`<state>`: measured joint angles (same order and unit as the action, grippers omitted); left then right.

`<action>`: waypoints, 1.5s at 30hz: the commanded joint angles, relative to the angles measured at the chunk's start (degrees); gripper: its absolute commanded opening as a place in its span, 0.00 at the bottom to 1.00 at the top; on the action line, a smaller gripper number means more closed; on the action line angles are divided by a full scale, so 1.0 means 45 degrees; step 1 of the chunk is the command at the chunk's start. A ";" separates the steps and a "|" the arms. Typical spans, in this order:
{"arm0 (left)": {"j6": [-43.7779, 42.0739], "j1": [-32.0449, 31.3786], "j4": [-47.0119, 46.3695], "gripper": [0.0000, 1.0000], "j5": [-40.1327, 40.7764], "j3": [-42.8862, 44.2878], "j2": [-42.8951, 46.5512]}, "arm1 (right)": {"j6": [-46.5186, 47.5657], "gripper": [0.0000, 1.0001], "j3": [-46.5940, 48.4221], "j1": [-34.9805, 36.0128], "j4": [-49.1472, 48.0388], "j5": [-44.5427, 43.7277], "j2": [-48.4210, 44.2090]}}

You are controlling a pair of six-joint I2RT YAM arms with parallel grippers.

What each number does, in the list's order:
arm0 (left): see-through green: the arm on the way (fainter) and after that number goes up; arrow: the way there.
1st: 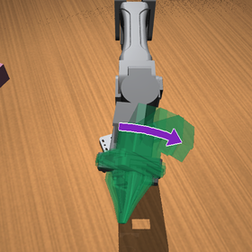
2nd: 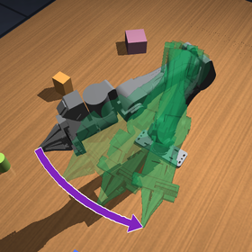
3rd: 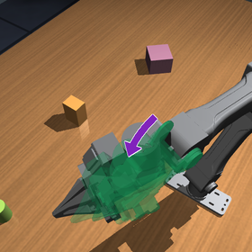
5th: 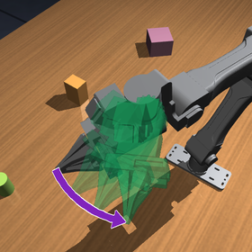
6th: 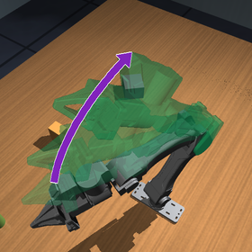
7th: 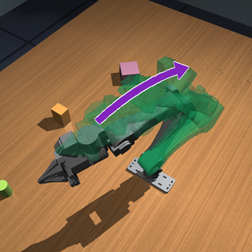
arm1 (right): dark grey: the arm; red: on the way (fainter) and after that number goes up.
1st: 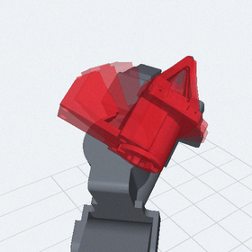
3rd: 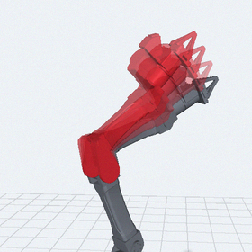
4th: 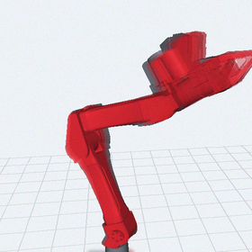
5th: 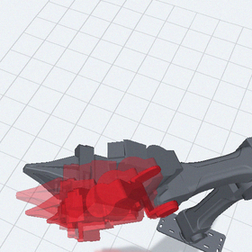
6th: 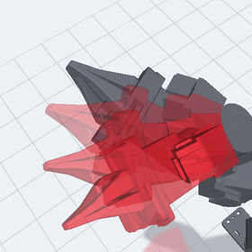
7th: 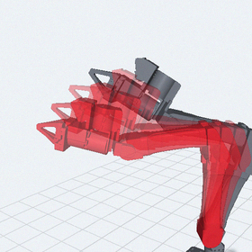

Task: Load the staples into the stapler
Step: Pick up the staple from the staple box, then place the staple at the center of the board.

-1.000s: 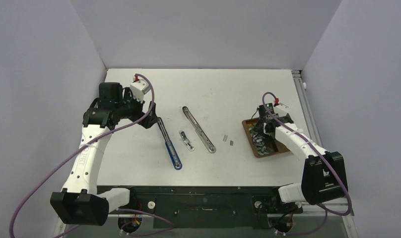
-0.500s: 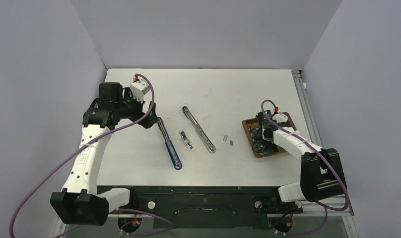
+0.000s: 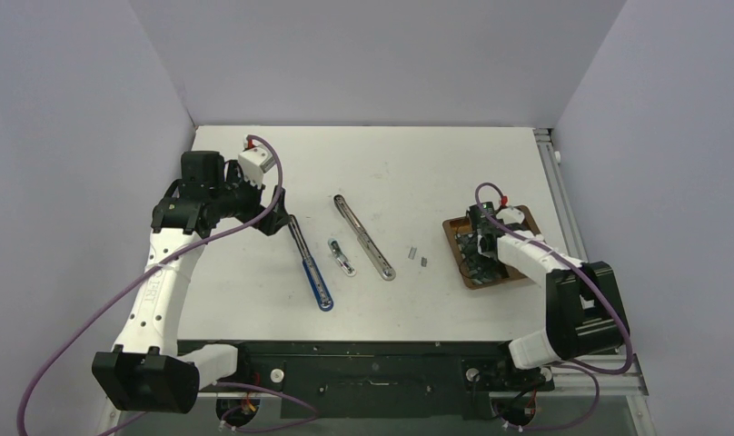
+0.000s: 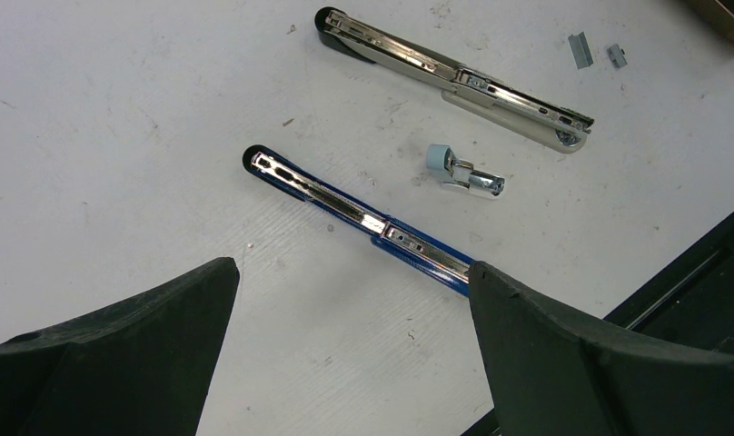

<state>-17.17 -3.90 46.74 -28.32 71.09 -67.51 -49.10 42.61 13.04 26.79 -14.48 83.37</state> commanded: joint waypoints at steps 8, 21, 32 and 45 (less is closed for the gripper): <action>0.0055 0.0105 -0.0280 0.96 -0.0193 0.0318 0.0194 | -0.0031 0.22 -0.0016 -0.0202 -0.0527 -0.0211 -0.0144; 0.0086 0.0105 -0.0309 0.96 -0.0232 0.0307 0.0233 | 0.0245 0.09 0.0103 -0.0225 -0.0221 -0.0338 -0.0791; 0.0085 0.0105 -0.0309 0.96 -0.0269 0.0334 0.0226 | 0.0409 0.09 0.1264 0.1010 0.0819 -0.0733 -0.1874; 0.0065 0.0105 -0.0250 0.96 -0.0215 0.0375 0.0319 | -0.0168 0.09 0.3315 0.4153 0.0843 -0.0656 -0.0165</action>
<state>-17.15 -3.90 46.76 -28.34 71.09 -67.51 -48.93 54.26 28.64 31.14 -16.45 78.96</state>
